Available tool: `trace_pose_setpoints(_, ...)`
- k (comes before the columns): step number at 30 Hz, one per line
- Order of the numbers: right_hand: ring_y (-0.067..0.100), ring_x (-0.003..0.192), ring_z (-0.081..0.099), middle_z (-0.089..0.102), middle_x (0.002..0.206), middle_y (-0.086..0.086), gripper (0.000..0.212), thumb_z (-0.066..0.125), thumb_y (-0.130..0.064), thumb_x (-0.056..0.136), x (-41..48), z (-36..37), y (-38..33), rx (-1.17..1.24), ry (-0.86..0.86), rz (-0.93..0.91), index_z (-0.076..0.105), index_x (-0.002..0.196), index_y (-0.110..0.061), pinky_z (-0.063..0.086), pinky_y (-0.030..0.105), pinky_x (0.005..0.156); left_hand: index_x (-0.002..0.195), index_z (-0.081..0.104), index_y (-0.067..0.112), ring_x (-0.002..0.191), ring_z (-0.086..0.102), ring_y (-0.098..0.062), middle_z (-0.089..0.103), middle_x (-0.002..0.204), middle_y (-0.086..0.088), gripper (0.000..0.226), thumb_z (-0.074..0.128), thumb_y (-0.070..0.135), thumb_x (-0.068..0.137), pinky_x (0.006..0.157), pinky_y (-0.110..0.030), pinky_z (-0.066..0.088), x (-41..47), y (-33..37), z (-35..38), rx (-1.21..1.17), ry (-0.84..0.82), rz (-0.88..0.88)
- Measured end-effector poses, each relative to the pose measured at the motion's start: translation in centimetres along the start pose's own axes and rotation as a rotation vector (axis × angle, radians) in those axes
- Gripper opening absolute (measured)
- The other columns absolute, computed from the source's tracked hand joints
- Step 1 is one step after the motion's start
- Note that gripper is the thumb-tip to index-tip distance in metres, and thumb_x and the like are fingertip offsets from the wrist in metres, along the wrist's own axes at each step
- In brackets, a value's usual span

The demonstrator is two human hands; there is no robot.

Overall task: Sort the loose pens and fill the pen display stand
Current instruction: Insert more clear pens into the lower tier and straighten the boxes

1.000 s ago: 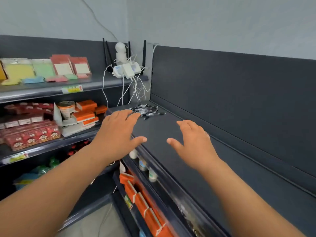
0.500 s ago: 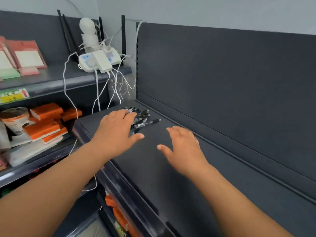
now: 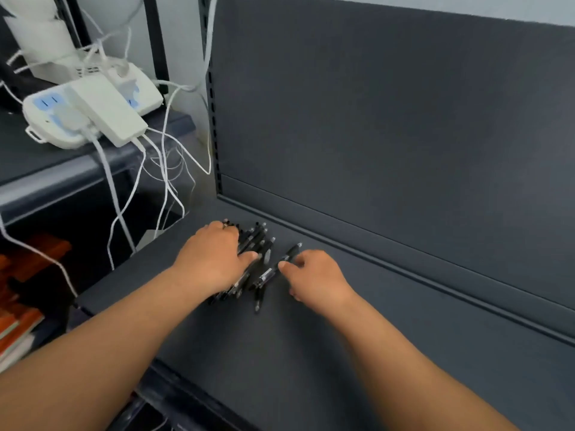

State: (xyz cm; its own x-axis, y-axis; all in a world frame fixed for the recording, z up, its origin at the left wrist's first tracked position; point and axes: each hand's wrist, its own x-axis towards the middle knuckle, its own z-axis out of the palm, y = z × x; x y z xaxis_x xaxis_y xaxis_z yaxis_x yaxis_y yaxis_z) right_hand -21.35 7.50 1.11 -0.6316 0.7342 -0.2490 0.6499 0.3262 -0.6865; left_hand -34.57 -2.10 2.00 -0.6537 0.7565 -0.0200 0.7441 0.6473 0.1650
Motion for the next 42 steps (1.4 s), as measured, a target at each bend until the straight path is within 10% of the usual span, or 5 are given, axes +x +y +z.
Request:
trace_pose_setpoints(5,0.028,0.063,0.071,0.063,0.066,0.012,0.025,0.060,-0.022,0.088,1.9,1.8,-1.8,0.310,-0.048,0.180,0.061,0.090,0.002,0.059,0.048,0.074,0.115,0.053,0.014,0.110,0.053,-0.030,0.045,0.126,-0.009,0.052,0.052,0.057,0.086,0.086,-0.036,0.043,1.8,-0.6,0.6,-0.074,-0.083,-0.012)
trace_pose_setpoints(17,0.014,0.060,0.064,0.065,0.078,0.008,0.010,0.052,-0.014,0.096,2.6,2.8,-2.8,0.611,-0.183,0.207,0.056,0.088,-0.011,0.053,0.022,0.052,0.072,0.054,0.016,0.079,0.061,-0.024,0.062,0.079,-0.006,0.030,0.056,0.043,0.086,0.054,-0.027,0.036,4.4,-0.5,0.4,-0.282,-0.277,0.040)
trace_pose_setpoints(27,0.009,0.072,0.067,0.070,0.083,0.003,0.014,0.055,-0.007,0.093,2.2,2.5,-2.0,0.777,-0.109,0.092,0.062,0.105,-0.009,0.055,0.022,0.071,0.100,0.059,0.017,0.097,0.062,-0.022,0.066,0.101,-0.006,0.017,0.056,0.031,0.090,0.092,-0.044,0.048,3.8,-0.7,1.5,-0.823,-0.326,-0.013)
trace_pose_setpoints(42,0.010,0.074,0.064,0.066,0.078,0.004,0.013,0.069,-0.007,0.083,1.0,1.2,-2.5,0.755,0.038,-0.079,0.059,0.090,-0.013,0.053,0.022,0.066,0.119,0.052,0.015,0.116,0.053,-0.017,0.060,0.120,-0.003,0.037,0.061,0.035,0.089,0.106,-0.042,0.039,2.3,1.0,0.8,-1.324,-0.355,-0.036)
